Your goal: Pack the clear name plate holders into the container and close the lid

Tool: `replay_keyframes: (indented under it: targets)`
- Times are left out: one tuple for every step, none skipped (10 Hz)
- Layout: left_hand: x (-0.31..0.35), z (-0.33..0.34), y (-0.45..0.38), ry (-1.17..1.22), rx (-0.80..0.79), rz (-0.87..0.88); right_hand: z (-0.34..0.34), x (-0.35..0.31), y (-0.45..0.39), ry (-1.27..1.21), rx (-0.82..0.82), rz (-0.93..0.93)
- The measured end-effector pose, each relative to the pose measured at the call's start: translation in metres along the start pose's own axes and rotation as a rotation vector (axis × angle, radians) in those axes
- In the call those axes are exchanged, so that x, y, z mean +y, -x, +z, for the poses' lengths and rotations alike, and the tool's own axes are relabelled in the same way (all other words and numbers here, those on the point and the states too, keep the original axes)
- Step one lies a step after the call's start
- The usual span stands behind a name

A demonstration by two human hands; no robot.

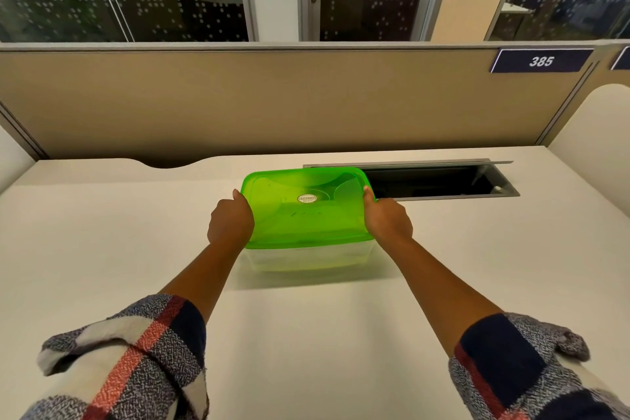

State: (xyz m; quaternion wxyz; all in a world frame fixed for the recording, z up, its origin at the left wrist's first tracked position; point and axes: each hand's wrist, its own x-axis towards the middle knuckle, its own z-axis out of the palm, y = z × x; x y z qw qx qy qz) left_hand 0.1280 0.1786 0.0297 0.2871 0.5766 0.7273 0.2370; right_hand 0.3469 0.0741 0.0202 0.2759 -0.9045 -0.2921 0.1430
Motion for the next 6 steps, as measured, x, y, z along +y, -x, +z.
replay_keyframes:
  targets:
    - [0.003, 0.0, 0.0, 0.003, 0.008, -0.002, -0.001, -0.002, -0.002, -0.012, 0.005, -0.006]
    - [0.003, -0.002, -0.003, 0.01, 0.029, 0.016, -0.003, -0.007, -0.003, -0.031, -0.006, 0.015]
    - [-0.001, -0.001, -0.001, 0.019, 0.034, 0.039, -0.002, -0.005, 0.0, -0.04, -0.026, 0.034]
    - [0.001, -0.004, 0.002, 0.038, -0.03, 0.033, -0.004, -0.008, 0.002, -0.035, -0.098, 0.085]
    - [0.0, -0.007, -0.001, 0.101, -0.101, -0.023, -0.007, -0.006, -0.001, -0.138, -0.194, 0.136]
    - [-0.011, -0.017, 0.003, 0.253, -0.219, -0.117, -0.023, 0.006, 0.002, -0.51, -0.315, 0.269]
